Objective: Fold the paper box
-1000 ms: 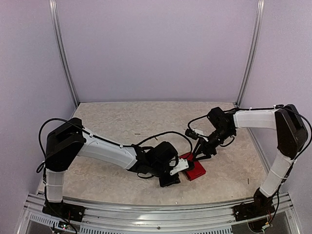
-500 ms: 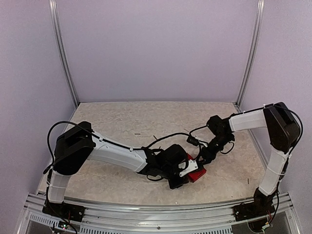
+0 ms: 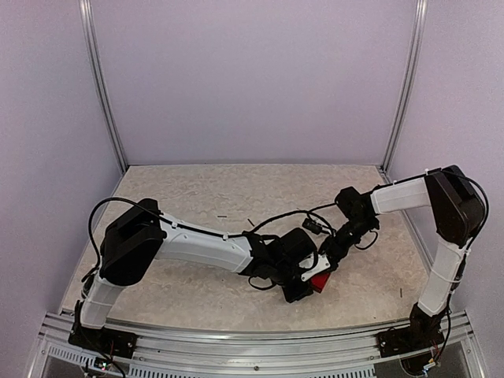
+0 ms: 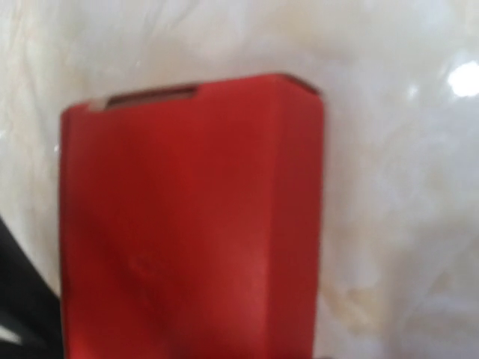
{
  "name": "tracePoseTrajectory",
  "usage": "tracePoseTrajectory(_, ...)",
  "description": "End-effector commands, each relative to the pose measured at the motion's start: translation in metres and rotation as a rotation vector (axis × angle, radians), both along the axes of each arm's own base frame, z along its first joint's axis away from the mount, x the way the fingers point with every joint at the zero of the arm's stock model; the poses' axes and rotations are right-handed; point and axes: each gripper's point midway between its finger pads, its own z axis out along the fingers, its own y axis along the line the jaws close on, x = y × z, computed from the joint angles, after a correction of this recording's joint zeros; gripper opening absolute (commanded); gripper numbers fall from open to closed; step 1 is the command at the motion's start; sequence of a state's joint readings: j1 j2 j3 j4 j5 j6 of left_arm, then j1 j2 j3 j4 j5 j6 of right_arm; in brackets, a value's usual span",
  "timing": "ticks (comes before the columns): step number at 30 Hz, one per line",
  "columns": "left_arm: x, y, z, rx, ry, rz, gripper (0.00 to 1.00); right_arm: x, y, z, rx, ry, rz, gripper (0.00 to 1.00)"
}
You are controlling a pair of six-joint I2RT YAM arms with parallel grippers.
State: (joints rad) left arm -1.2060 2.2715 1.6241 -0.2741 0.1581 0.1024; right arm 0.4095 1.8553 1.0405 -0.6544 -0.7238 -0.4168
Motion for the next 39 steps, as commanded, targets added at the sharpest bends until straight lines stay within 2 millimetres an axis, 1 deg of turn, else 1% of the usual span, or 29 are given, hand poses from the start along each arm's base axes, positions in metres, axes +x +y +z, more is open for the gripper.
tracePoseTrajectory(1, 0.051, -0.011, 0.005, -0.058, -0.04, 0.181, 0.12, -0.029, -0.004, -0.026, -0.077, 0.106, 0.022, 0.35)
tracePoseTrajectory(3, 0.063, -0.011, 0.013, -0.086, -0.023, 0.251, 0.12, -0.03, -0.003, -0.027, -0.084, 0.108, 0.022, 0.35)
tracePoseTrajectory(6, 0.068, -0.008, 0.015, -0.089, -0.013, 0.277, 0.12, -0.03, -0.004, -0.029, -0.091, 0.114, 0.026, 0.34)
tracePoseTrajectory(8, 0.061, -0.006, 0.016, -0.075, -0.005, 0.254, 0.13, -0.028, -0.006, -0.03, -0.099, 0.099, 0.027, 0.34)
tracePoseTrajectory(10, 0.049, 0.001, 0.012, -0.045, -0.006, 0.224, 0.13, -0.022, -0.008, -0.028, -0.102, 0.081, 0.023, 0.34)
tracePoseTrajectory(11, 0.043, 0.005, 0.016, -0.037, -0.011, 0.208, 0.14, -0.019, -0.01, -0.026, -0.1, 0.072, 0.02, 0.35)
tracePoseTrajectory(13, 0.032, 0.019, 0.015, 0.002, -0.019, 0.192, 0.15, -0.012, -0.009, -0.018, -0.087, 0.053, 0.02, 0.37)
tracePoseTrajectory(14, 0.027, 0.029, 0.012, 0.027, -0.014, 0.187, 0.15, -0.01, -0.009, -0.013, -0.08, 0.051, 0.024, 0.38)
tracePoseTrajectory(15, 0.022, 0.037, 0.016, 0.038, -0.012, 0.186, 0.15, -0.008, -0.008, -0.008, -0.075, 0.044, 0.03, 0.39)
tracePoseTrajectory(18, 0.012, 0.068, 0.011, 0.095, 0.005, 0.194, 0.15, 0.001, -0.003, 0.006, -0.06, 0.019, 0.046, 0.44)
tracePoseTrajectory(21, 0.012, 0.091, 0.004, 0.132, 0.011, 0.225, 0.15, 0.014, 0.002, 0.015, -0.047, -0.011, 0.04, 0.47)
tracePoseTrajectory(24, 0.024, 0.106, -0.001, 0.138, 0.018, 0.276, 0.14, 0.025, 0.008, 0.016, -0.039, -0.012, 0.027, 0.48)
tracePoseTrajectory(27, 0.033, 0.106, -0.004, 0.109, 0.026, 0.295, 0.11, 0.031, 0.012, 0.011, -0.041, -0.002, 0.029, 0.47)
tracePoseTrajectory(31, 0.047, 0.093, -0.003, 0.06, 0.04, 0.31, 0.08, 0.029, 0.017, 0.003, -0.042, 0.01, 0.042, 0.45)
tracePoseTrajectory(35, 0.05, 0.074, -0.006, 0.027, 0.056, 0.278, 0.06, 0.021, 0.023, -0.004, -0.038, 0.014, 0.067, 0.4)
tracePoseTrajectory(36, 0.051, 0.069, -0.003, 0.013, 0.055, 0.267, 0.06, 0.02, 0.024, -0.005, -0.036, 0.015, 0.071, 0.39)
tracePoseTrajectory(39, 0.055, 0.06, -0.001, -0.001, 0.051, 0.251, 0.06, 0.012, 0.027, -0.008, -0.024, 0.024, 0.09, 0.34)
